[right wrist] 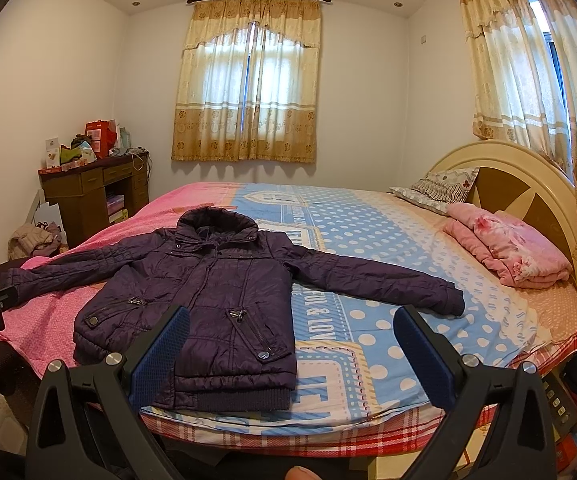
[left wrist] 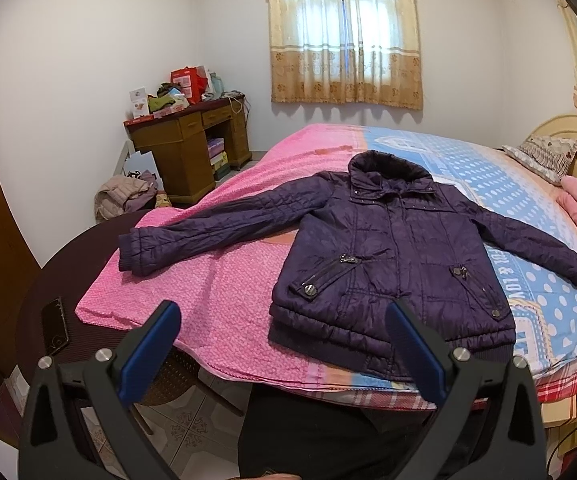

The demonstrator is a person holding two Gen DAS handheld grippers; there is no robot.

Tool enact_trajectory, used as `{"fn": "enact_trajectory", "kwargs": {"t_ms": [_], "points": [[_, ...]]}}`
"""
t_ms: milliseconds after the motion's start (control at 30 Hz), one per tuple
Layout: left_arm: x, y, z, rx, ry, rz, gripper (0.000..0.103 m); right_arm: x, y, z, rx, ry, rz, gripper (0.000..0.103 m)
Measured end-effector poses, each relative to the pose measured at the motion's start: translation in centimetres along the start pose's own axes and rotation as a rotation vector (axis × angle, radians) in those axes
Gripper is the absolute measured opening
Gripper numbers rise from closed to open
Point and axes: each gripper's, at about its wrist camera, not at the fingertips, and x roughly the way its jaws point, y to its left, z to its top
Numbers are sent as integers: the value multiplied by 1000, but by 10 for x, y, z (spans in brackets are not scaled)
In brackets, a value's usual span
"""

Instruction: Fold large clothes

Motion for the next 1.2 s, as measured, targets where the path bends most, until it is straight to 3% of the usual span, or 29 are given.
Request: {"fn": "enact_trajectory", "kwargs": {"t_ms": [1200], "points": [[2,-1,-2,6,9,-7,103,3,4,-3,-2,7,28,102]]}}
